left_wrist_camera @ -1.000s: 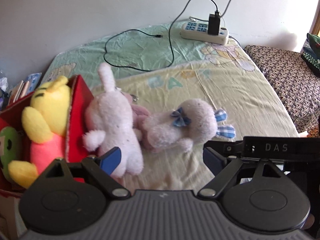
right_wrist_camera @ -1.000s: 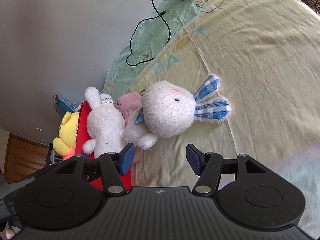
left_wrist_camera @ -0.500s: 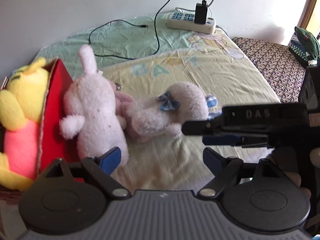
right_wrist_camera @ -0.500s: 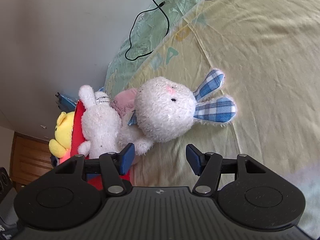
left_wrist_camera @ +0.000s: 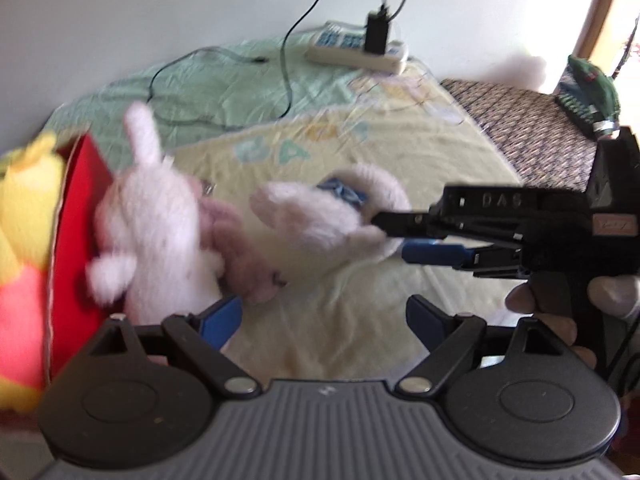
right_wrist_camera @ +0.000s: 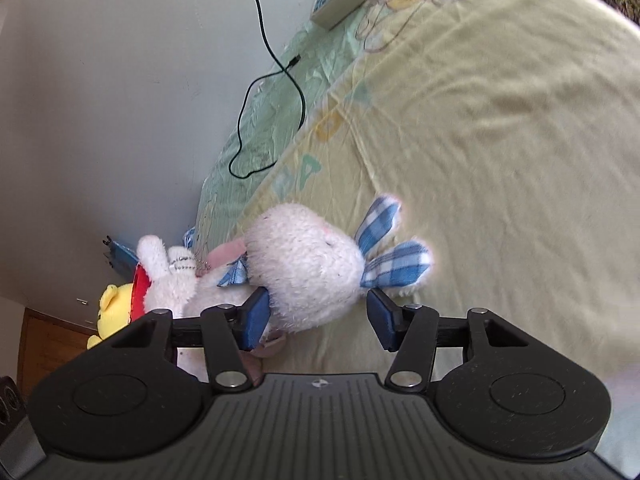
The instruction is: Organize objects
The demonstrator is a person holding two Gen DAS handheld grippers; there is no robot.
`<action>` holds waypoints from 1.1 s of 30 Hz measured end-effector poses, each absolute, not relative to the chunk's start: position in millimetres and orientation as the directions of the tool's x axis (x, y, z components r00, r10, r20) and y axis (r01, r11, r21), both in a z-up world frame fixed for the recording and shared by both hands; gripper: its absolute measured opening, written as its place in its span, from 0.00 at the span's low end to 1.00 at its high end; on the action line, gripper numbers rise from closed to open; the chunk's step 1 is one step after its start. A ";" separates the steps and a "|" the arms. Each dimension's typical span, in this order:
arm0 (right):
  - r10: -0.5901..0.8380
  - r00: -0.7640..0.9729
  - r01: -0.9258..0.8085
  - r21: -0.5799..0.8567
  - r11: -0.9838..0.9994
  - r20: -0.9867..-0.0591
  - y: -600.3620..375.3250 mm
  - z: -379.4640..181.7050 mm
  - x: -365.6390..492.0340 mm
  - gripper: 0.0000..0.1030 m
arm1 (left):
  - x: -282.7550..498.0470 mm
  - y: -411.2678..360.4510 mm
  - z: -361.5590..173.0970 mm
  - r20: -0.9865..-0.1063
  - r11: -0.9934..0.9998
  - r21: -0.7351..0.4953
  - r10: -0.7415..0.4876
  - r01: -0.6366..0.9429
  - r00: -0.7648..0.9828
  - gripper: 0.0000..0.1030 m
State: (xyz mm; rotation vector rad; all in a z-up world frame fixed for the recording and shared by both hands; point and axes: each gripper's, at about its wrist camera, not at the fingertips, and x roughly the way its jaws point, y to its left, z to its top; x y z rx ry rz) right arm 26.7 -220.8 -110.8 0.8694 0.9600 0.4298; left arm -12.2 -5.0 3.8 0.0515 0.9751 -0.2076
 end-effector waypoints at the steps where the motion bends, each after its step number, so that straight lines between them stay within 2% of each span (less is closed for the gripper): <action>1: 0.668 0.520 0.044 0.797 0.602 -0.533 -224.4 -110.6 27.2 0.54 | -10.4 -4.7 8.7 -0.815 0.976 -0.055 -0.167 0.213 0.555 0.85; 6: 0.674 0.504 0.050 0.797 0.602 -0.541 -232.6 -116.4 24.1 0.54 | 9.4 -1.3 22.7 -0.771 0.961 -0.081 -0.228 0.264 0.595 0.85; 11: 0.678 0.493 0.033 0.791 0.611 -0.545 -233.4 -117.1 20.3 0.53 | 36.8 5.0 10.6 -0.765 0.934 -0.220 -0.344 0.281 0.544 0.85; 13: 0.679 0.492 0.034 0.792 0.610 -0.544 -233.8 -117.3 19.5 0.54 | 44.9 5.6 -0.1 -0.777 0.933 -0.246 -0.352 0.264 0.521 0.85; 15: 0.684 0.487 0.032 0.793 0.608 -0.543 -234.3 -117.4 19.1 0.53 | 47.5 7.2 -11.7 -0.790 0.928 -0.280 -0.367 0.245 0.491 0.83; 17: 0.688 0.480 0.023 0.792 0.610 -0.544 -234.9 -117.4 19.7 0.53 | 42.2 9.0 -18.0 -0.795 0.925 -0.294 -0.376 0.239 0.477 0.76; 25: 0.696 0.463 0.000 0.785 0.620 -0.549 -241.7 -117.2 18.3 0.50 | 10.8 -14.4 -5.9 -0.790 0.924 -0.149 -0.325 0.351 0.519 0.74; 27: 0.694 0.461 -0.006 0.780 0.625 -0.553 -240.8 -116.2 18.1 0.50 | 10.2 -9.6 0.0 -0.781 0.926 -0.130 -0.316 0.354 0.539 0.79; 29: 0.690 0.458 -0.023 0.769 0.639 -0.560 -238.1 -114.8 18.1 0.51 | 15.3 -5.1 1.4 -0.775 0.933 -0.104 -0.293 0.344 0.560 0.89; 31: 0.685 0.460 -0.034 0.760 0.649 -0.565 -234.6 -113.8 18.2 0.51 | 23.6 -1.2 0.8 -0.774 0.946 -0.066 -0.249 0.317 0.582 0.89; 33: 0.687 0.461 -0.031 0.764 0.645 -0.562 -233.6 -115.0 18.9 0.51 | 29.4 1.2 1.5 -0.764 0.943 -0.096 -0.276 0.320 0.583 0.89</action>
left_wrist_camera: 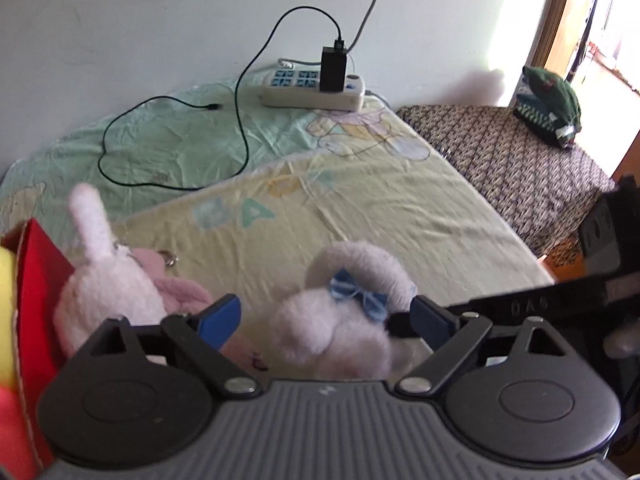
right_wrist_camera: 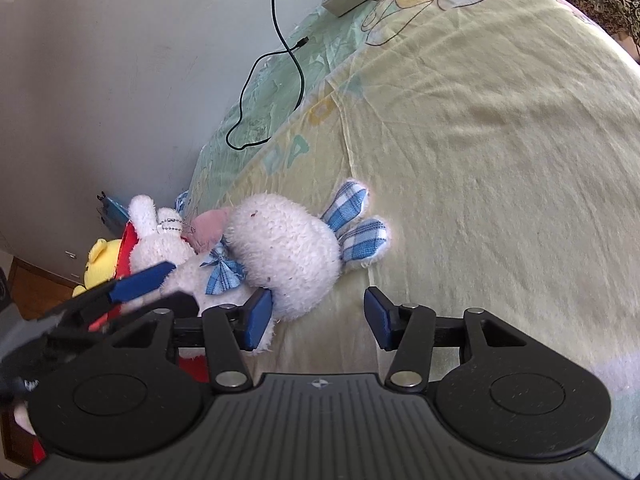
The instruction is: Organize objects
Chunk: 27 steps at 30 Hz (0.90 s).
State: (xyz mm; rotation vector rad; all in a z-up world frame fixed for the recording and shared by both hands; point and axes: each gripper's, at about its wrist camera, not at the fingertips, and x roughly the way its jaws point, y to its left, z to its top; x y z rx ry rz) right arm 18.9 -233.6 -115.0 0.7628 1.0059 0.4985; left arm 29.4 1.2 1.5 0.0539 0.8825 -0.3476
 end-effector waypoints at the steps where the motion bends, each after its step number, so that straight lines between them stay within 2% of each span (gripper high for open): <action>1: 0.689 0.461 -0.028 0.767 0.642 -0.560 -233.5 -115.6 19.4 0.51 | 31.2 0.6 0.2 -0.763 0.938 -0.117 -0.294 0.326 0.575 0.86; 2: 0.689 0.461 -0.026 0.768 0.640 -0.559 -233.4 -115.8 19.7 0.51 | 32.1 -2.1 -2.9 -0.767 0.934 -0.131 -0.308 0.333 0.562 0.79; 3: 0.690 0.460 -0.027 0.768 0.640 -0.559 -233.6 -116.0 19.7 0.52 | 32.5 -5.2 -6.9 -0.774 0.929 -0.140 -0.318 0.342 0.547 0.76; 17: 0.738 0.448 0.011 0.828 0.560 -0.505 -245.6 -122.6 18.7 0.54 | -8.2 -26.6 -50.2 -0.837 0.894 -0.221 -0.379 0.390 0.394 0.69; 20: 0.745 0.437 -0.013 0.825 0.565 -0.504 -236.3 -121.5 22.5 0.55 | -9.8 -29.3 -54.6 -0.847 0.899 -0.202 -0.360 0.388 0.392 0.69; 21: 0.749 0.433 -0.021 0.825 0.565 -0.502 -233.6 -121.3 23.8 0.56 | -8.0 -27.4 -54.1 -0.847 0.903 -0.196 -0.352 0.382 0.398 0.71; 23: 0.759 0.423 -0.037 0.827 0.561 -0.496 -230.1 -122.1 26.2 0.57 | -2.1 -20.8 -52.7 -0.844 0.914 -0.195 -0.341 0.355 0.414 0.81; 27: 0.778 0.397 -0.050 0.835 0.547 -0.486 -221.8 -124.6 30.5 0.60 | 15.2 -7.5 -54.6 -0.834 0.926 -0.254 -0.356 0.280 0.422 0.86</action>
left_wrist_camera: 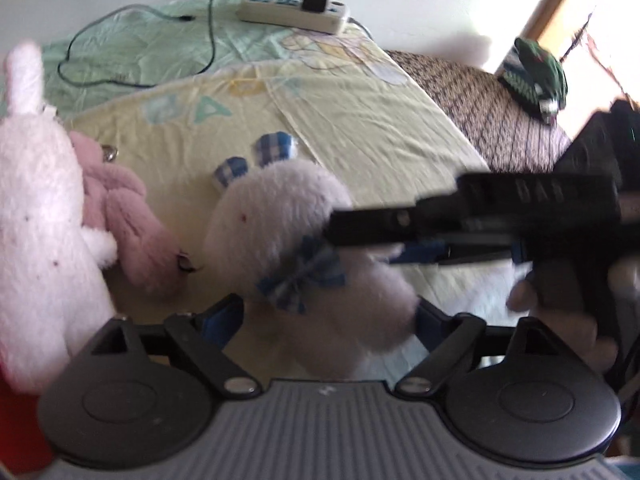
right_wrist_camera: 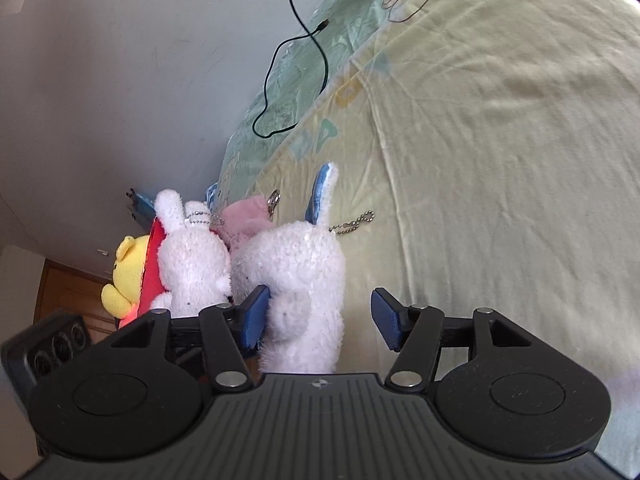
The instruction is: Organize objects
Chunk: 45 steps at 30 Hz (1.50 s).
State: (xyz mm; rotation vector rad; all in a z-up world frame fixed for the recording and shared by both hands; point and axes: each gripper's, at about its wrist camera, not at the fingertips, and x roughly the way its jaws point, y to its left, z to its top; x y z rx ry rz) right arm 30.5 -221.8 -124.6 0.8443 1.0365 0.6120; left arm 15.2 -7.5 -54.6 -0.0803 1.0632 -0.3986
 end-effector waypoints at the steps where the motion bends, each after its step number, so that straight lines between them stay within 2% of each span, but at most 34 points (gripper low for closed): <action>1: 0.785 0.391 -0.048 0.840 0.540 -0.481 -219.5 -125.7 31.6 0.60 | 18.4 -6.6 -57.3 -0.835 0.927 -0.265 -0.358 0.265 0.418 0.85; 6: 0.808 0.367 -0.047 0.859 0.510 -0.460 -207.6 -129.6 36.3 0.58 | 25.3 -5.4 -65.5 -0.841 0.931 -0.286 -0.358 0.228 0.406 0.80; 8: 0.824 0.355 -0.037 0.874 0.485 -0.443 -204.4 -132.6 38.3 0.52 | 27.5 -3.7 -64.6 -0.844 0.934 -0.282 -0.349 0.219 0.406 0.73; 14: 0.829 0.352 -0.044 0.877 0.479 -0.435 -201.3 -129.9 38.0 0.45 | 26.3 -1.8 -59.5 -0.847 0.937 -0.278 -0.344 0.213 0.405 0.68; 21: 0.813 0.380 -0.076 0.861 0.504 -0.442 -207.4 -114.2 25.7 0.45 | 18.7 -14.7 -49.7 -0.839 0.930 -0.273 -0.356 0.247 0.412 0.67; 26: 0.809 0.417 -0.118 0.858 0.500 -0.414 -212.4 -98.6 13.6 0.45 | 8.0 -23.7 -33.1 -0.824 0.931 -0.240 -0.346 0.276 0.448 0.67; 35: 0.820 0.478 -0.310 0.813 0.493 -0.315 -196.1 -59.7 -5.8 0.45 | -18.5 -14.2 8.4 -0.768 0.945 -0.200 -0.314 0.257 0.558 0.67; 45: 0.876 0.455 -0.470 0.792 0.390 -0.162 -157.9 -19.8 -11.3 0.45 | -61.0 12.6 56.5 -0.679 0.974 -0.111 -0.219 0.197 0.701 0.67</action>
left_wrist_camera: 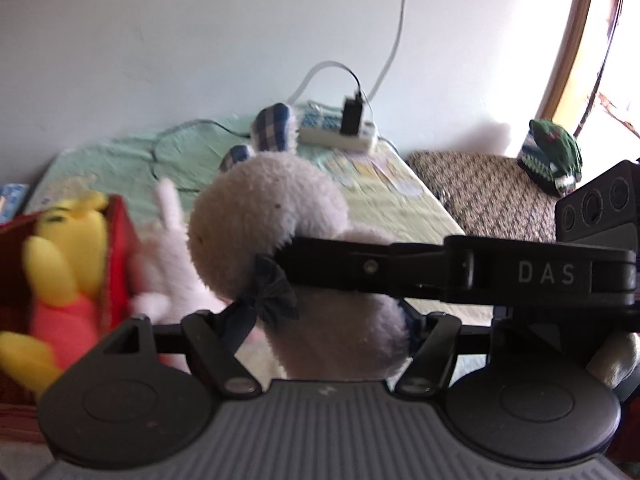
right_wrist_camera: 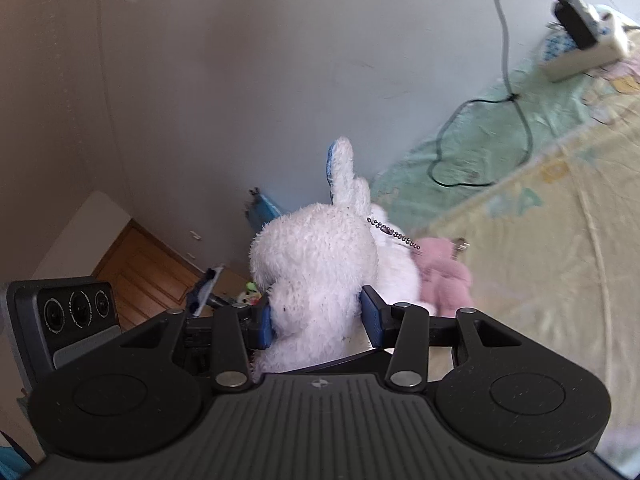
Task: Organize objects
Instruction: 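Lift the white bunny with the right gripper and carry it toward the red box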
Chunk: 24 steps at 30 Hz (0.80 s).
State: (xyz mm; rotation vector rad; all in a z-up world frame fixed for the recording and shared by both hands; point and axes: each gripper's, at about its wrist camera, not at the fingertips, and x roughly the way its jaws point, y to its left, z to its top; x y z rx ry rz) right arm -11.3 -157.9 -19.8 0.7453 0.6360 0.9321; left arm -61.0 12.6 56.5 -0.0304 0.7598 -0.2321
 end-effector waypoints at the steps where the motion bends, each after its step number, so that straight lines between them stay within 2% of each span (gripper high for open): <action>1: 0.884 0.440 -0.481 0.791 0.378 -0.154 -150.9 -14.9 -12.5 0.45 | -64.1 18.6 60.8 -0.666 0.971 -0.127 -0.236 0.204 0.708 0.67; 11: 0.874 0.473 -0.563 0.726 0.396 -0.110 -78.9 19.7 -17.8 0.44 | -85.6 89.7 87.2 -0.578 0.967 -0.138 -0.254 0.214 0.775 0.67; 19: 0.867 0.485 -0.546 0.733 0.405 -0.118 8.0 25.6 -17.1 0.44 | -104.8 179.3 95.1 -0.564 0.966 -0.130 -0.258 0.225 0.785 0.67; 24: 0.841 0.516 -0.487 0.751 0.445 -0.164 54.0 20.2 -15.4 0.45 | -100.6 226.2 88.6 -0.585 0.963 -0.132 -0.267 0.235 0.765 0.69</action>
